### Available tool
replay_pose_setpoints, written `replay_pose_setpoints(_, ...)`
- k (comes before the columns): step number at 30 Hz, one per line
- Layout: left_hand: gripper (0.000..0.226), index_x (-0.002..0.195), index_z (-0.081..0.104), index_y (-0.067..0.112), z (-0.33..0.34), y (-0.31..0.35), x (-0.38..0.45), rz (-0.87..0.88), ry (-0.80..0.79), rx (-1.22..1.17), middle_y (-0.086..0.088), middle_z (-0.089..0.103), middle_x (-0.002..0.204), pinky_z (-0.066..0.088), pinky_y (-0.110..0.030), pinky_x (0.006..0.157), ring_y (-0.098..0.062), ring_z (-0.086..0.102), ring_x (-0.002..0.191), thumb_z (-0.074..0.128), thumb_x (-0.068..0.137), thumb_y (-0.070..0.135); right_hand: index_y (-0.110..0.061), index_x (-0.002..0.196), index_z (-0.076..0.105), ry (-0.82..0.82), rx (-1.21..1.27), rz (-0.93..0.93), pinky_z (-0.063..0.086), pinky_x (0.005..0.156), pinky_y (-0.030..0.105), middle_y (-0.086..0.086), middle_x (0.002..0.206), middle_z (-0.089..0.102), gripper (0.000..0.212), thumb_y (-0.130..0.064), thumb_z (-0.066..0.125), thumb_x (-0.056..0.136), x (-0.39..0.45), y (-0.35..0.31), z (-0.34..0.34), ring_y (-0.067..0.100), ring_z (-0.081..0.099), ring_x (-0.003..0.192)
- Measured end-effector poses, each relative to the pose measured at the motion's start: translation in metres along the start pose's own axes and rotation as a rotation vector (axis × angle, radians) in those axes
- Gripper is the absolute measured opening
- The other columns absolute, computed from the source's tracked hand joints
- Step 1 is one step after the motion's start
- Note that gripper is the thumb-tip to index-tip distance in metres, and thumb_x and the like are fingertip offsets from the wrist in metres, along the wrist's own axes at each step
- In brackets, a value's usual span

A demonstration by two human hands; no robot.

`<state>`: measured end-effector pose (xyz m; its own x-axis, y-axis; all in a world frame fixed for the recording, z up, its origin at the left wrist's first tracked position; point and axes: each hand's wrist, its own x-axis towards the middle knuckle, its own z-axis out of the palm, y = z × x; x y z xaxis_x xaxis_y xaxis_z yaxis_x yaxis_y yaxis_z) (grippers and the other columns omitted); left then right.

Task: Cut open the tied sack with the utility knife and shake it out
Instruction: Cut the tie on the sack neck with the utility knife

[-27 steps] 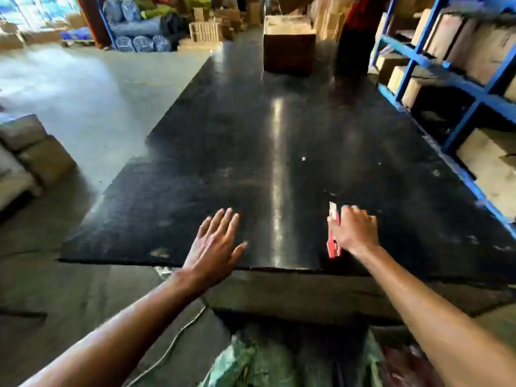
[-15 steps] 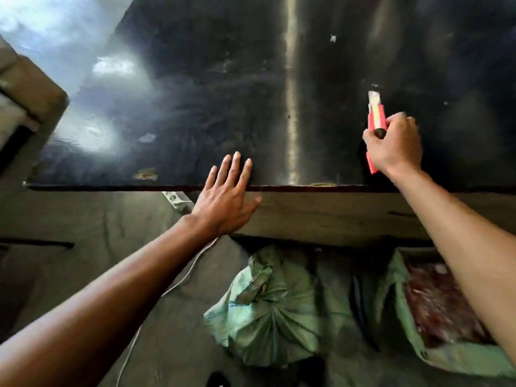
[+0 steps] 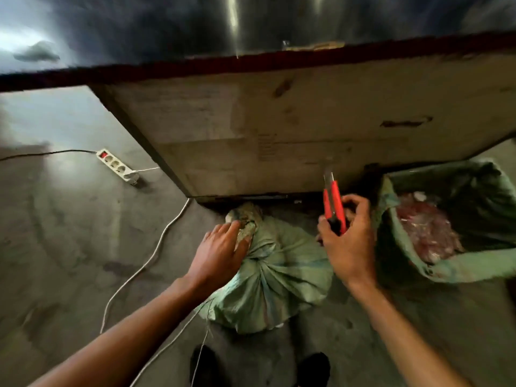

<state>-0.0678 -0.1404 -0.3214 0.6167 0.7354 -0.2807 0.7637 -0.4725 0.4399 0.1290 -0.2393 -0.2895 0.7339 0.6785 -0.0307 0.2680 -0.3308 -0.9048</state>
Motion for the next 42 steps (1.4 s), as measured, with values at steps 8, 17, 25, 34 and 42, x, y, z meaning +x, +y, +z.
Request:
replay_pose_setpoints(8, 0.054, 0.120, 0.049, 0.007, 0.204, -0.057, 0.086, -0.158, -0.025, -0.097, -0.022, 0.061, 0.121, 0.044, -0.042, 0.092, -0.040, 0.055, 0.114, 0.041, 0.092, 0.053, -0.008, 0.088, 0.057, -0.125, -0.311, 0.065, 0.033, 0.054, 0.031, 0.003, 0.064, 0.053, 0.009, -0.011, 0.063, 0.081, -0.010, 0.234, 0.082, 0.020, 0.049, 0.057)
replay_pose_setpoints(17, 0.031, 0.091, 0.064, 0.009, 0.268, -0.106, 0.153, -0.433, -0.016, -0.449, -0.005, 0.064, 0.080, 0.042, -0.022, 0.049, -0.015, 0.057, 0.063, 0.074, 0.073, 0.033, -0.018, 0.109, 0.047, -0.392, -0.281, -0.108, 0.047, 0.066, 0.031, 0.004, 0.094, 0.060, 0.022, -0.022, 0.055, 0.089, 0.012, 0.340, 0.150, 0.020, 0.060, 0.082)
replay_pose_setpoints(25, 0.037, 0.109, 0.062, 0.000, 0.219, -0.125, 0.098, -0.104, 0.034, -1.150, -0.021, 0.072, 0.099, 0.062, -0.041, 0.067, -0.032, 0.069, 0.082, 0.070, 0.073, -0.006, -0.021, 0.096, 0.049, -0.291, 0.028, -0.183, 0.047, 0.071, 0.029, 0.001, 0.087, 0.060, 0.014, -0.013, 0.058, 0.088, 0.010, 0.279, 0.165, 0.018, 0.058, 0.080)
replay_pose_setpoints(34, 0.029, 0.114, 0.058, 0.020, 0.160, -0.131, 0.042, -0.004, -0.373, -0.278, -0.005, 0.067, 0.091, 0.058, -0.040, 0.069, -0.019, 0.065, 0.081, 0.046, 0.094, 0.004, -0.015, 0.098, 0.058, -0.350, 0.221, -0.040, 0.047, 0.066, 0.025, 0.003, 0.087, 0.063, 0.013, -0.015, 0.061, 0.085, 0.012, 0.247, 0.194, 0.016, 0.058, 0.079)
replay_pose_setpoints(42, 0.044, 0.093, 0.069, 0.018, 0.119, -0.145, 0.021, -0.114, -0.376, 0.548, 0.005, 0.066, 0.082, 0.050, -0.033, 0.079, -0.016, 0.064, 0.083, 0.060, 0.079, 0.059, -0.010, 0.095, 0.055, -0.231, 0.179, -0.122, 0.050, 0.069, 0.034, 0.014, 0.088, 0.063, 0.019, -0.012, 0.067, 0.080, 0.013, 0.238, 0.209, 0.028, 0.059, 0.081)
